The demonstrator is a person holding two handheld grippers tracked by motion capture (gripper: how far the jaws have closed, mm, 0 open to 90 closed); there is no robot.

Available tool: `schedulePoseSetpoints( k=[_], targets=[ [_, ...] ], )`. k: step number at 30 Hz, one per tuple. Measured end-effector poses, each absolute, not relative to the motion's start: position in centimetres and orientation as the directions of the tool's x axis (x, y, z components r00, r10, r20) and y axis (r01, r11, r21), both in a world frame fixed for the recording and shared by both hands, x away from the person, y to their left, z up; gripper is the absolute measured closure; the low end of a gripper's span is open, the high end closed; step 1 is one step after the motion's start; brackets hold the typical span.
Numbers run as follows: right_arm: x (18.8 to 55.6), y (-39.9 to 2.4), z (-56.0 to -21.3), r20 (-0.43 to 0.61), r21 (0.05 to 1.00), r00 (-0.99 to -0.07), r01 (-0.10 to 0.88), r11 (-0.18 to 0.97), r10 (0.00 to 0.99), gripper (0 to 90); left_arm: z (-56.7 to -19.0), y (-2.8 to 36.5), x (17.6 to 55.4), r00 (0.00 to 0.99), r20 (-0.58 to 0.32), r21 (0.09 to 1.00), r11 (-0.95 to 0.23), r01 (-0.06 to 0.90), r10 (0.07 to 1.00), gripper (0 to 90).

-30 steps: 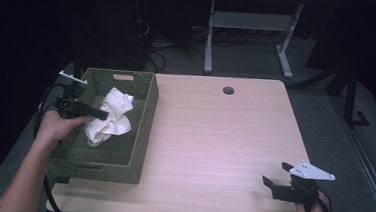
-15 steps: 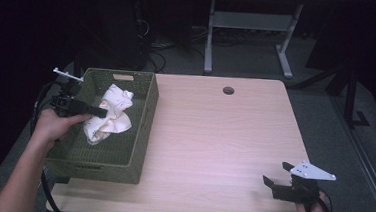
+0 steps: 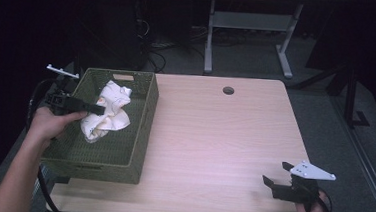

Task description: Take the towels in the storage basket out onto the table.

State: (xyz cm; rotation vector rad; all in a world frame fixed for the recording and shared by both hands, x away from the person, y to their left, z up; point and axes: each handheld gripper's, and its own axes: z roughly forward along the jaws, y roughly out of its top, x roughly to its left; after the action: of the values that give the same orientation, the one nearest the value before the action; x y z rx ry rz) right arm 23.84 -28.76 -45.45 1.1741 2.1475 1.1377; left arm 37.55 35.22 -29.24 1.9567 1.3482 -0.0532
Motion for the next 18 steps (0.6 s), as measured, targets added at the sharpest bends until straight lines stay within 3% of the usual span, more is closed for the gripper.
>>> schedulePoseSetpoints(
  k=[18],
  targets=[
    [23.7, -28.9, -45.3, 0.014, 0.831, -0.542, 0.474, 0.292, 0.841, 13.8, -27.0, 33.9, 37.4, 0.485, -0.427, 0.585, -0.176, 0.792, 0.764, 76.7]
  ],
)
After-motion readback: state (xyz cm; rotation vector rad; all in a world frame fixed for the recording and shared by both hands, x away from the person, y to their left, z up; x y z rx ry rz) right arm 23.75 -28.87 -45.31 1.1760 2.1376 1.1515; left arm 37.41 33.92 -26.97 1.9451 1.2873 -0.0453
